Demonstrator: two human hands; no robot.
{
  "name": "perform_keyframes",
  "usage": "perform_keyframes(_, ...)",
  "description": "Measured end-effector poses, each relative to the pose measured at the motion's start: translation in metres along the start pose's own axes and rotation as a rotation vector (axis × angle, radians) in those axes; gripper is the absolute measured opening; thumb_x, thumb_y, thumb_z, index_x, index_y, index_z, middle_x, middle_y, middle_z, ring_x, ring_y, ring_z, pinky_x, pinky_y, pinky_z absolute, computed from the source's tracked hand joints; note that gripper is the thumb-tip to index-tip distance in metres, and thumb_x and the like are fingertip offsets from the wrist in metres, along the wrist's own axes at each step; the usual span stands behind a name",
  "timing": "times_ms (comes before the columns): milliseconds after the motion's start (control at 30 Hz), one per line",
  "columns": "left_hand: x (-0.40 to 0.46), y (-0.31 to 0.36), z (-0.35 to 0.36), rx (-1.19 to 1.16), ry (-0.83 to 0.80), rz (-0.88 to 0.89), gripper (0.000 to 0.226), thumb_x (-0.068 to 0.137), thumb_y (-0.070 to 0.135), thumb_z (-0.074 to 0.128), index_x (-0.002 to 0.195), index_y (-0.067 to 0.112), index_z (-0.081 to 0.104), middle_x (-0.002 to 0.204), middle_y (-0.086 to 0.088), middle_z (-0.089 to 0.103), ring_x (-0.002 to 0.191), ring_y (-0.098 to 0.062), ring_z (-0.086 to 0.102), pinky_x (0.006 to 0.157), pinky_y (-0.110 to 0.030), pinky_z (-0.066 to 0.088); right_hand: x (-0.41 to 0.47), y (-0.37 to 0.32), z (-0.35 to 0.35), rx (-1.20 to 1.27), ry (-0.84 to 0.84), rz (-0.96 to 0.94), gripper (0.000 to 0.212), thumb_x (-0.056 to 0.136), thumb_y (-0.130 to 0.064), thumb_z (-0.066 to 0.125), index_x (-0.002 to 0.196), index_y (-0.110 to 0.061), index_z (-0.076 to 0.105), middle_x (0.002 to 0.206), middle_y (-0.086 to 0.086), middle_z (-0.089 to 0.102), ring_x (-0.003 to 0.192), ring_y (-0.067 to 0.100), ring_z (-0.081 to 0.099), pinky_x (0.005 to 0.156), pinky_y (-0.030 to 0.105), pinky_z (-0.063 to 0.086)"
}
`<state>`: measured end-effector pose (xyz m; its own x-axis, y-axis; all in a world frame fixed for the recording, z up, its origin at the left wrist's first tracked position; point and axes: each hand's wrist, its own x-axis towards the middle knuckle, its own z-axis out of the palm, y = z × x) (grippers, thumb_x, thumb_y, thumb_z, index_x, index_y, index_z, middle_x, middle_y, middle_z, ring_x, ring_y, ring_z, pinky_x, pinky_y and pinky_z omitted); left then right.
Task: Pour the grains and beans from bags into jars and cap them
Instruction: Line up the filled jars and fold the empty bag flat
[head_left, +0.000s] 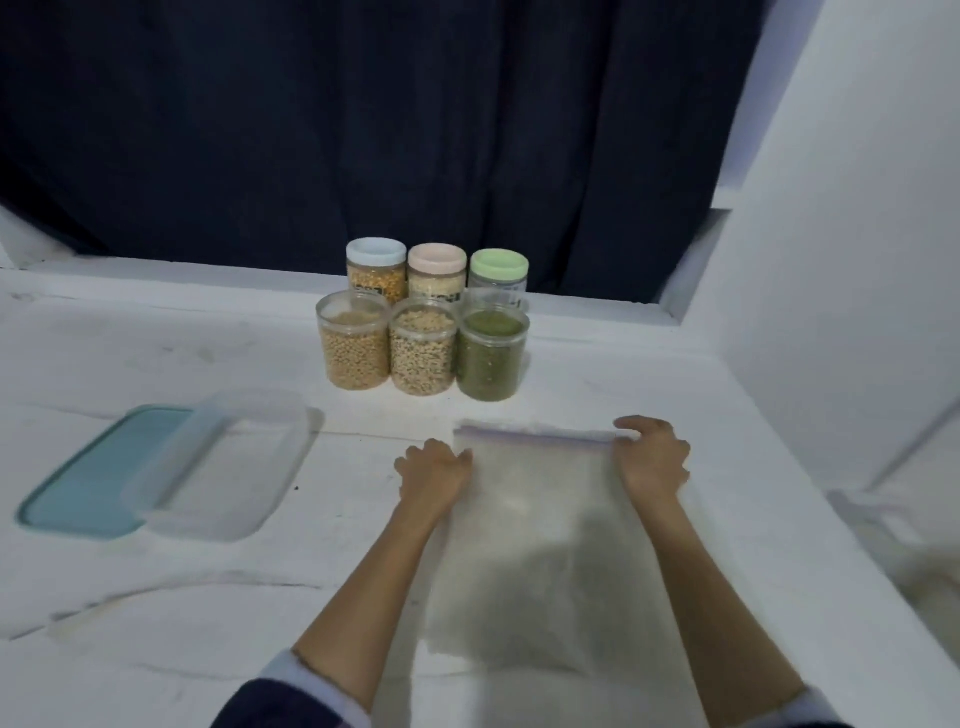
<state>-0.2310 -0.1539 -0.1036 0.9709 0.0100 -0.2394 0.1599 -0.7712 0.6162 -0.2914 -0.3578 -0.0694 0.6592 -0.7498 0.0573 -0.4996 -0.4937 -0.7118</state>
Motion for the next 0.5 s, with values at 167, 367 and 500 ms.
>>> perform_keyframes(167,-0.006,0.023,0.023,0.025,0.030,-0.094,0.063,0.093,0.044,0.052,0.137,0.001,0.038,0.142,-0.016,0.039,0.133,-0.033,0.035,0.105,-0.039,0.034,0.017,0.048,-0.028,-0.207,-0.130,0.301,0.054,0.093,-0.035,0.056,0.136,-0.008,0.037,0.140,0.016,0.033,0.131,0.034,0.031,0.103,0.044,0.033)
perform_keyframes(367,-0.005,0.025,0.023,-0.232,-0.035,-0.113,0.028,0.084,0.010,0.062,0.110,0.000,0.054,0.118,-0.021,0.058,0.106,-0.034,0.055,0.090,-0.037,0.046,0.035,0.066,-0.043,0.100,-0.363,0.149,0.038,0.089,-0.021,0.066,0.062,-0.008,0.043,0.063,0.008,0.043,0.056,0.020,0.042,0.056,0.027,0.034)
perform_keyframes(500,-0.005,0.035,0.008,-0.433,0.025,-0.027,0.028,0.090,0.008,0.056,0.114,-0.006,0.055,0.117,-0.023,0.059,0.107,-0.038,0.057,0.086,-0.040,0.049,0.036,0.052,-0.057,0.255,-0.358,0.099,0.042,0.087,-0.010,0.067,0.056,-0.009,0.038,0.052,0.004,0.035,0.045,0.015,0.035,0.035,0.018,0.026)
